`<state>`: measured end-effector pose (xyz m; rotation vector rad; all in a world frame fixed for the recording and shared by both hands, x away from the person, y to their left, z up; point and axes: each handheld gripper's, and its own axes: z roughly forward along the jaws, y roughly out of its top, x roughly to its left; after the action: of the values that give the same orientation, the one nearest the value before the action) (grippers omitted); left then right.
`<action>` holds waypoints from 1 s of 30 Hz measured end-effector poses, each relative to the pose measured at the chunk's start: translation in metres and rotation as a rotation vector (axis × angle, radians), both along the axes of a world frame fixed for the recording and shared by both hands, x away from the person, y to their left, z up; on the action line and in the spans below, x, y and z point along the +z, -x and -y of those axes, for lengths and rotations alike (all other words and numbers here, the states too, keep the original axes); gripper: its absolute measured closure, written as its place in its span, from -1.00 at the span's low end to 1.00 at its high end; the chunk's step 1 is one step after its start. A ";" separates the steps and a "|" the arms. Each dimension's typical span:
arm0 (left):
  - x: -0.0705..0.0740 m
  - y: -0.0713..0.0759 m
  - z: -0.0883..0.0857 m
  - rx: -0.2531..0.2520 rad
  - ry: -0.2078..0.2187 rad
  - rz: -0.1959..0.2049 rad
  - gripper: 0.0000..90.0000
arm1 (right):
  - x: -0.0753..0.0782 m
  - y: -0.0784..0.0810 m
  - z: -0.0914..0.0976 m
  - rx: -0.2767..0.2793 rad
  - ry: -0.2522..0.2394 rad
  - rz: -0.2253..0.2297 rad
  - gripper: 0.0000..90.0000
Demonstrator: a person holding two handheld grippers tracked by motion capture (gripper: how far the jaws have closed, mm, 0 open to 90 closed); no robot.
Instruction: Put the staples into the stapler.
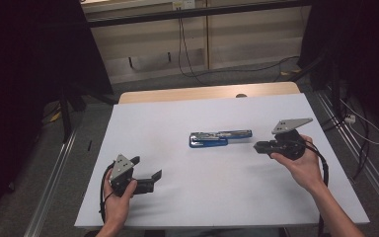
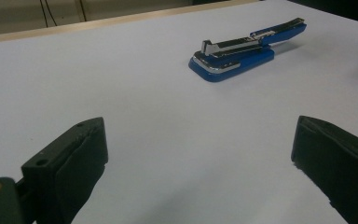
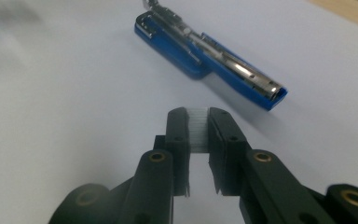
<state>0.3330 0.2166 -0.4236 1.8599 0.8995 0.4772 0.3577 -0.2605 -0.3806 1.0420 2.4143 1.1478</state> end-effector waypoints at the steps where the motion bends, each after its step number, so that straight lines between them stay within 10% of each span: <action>1: 0.000 0.000 0.000 0.001 0.002 0.000 -0.91 | 0.002 -0.002 0.000 0.001 -0.005 0.006 0.75; 30: 0.001 0.002 -0.004 0.016 0.014 0.006 -0.91 | 0.011 -0.042 -0.027 0.024 -0.054 0.044 0.75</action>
<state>0.3312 0.2201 -0.4222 1.8394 0.9114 0.4852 0.3993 -0.2333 -0.3700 0.9961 2.3805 1.2367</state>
